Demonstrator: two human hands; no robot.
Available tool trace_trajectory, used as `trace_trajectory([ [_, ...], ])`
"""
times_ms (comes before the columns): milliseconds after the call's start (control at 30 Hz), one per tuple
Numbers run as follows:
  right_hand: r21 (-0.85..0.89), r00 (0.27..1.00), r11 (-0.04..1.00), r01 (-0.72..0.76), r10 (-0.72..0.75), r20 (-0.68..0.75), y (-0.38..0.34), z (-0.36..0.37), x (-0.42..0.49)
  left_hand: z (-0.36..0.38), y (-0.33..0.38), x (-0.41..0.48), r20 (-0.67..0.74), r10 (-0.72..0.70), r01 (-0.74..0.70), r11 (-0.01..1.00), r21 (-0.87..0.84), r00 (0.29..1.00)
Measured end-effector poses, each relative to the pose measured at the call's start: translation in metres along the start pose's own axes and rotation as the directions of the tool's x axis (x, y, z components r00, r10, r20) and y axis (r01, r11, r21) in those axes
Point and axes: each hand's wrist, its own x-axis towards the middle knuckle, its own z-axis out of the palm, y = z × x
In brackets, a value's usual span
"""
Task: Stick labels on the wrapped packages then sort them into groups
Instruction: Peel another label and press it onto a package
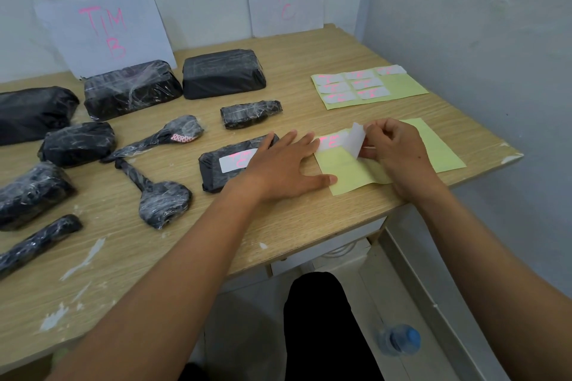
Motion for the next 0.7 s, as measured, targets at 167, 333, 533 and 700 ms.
trace_trajectory([
  [167,0.177,0.988,0.983,-0.056,0.079,-0.13,0.003,-0.002,0.001,0.001,-0.001,0.0,-0.003,-0.003,0.003,1.0,-0.009,1.0],
  [333,0.383,0.958,0.922,-0.063,0.163,-0.236,0.0,-0.005,0.001,0.001,-0.001,-0.001,-0.018,0.0,0.0,1.0,-0.015,1.0],
  [533,0.296,0.964,0.955,-0.023,0.1,-0.247,0.003,-0.001,0.001,0.006,-0.002,-0.001,-0.113,-0.001,-0.015,0.99,-0.139,0.994],
  [700,0.004,0.968,0.994,0.111,-0.107,-0.228,-0.002,0.011,-0.004,0.003,-0.005,-0.006,-0.322,-0.053,-0.13,0.845,-0.519,0.945],
])
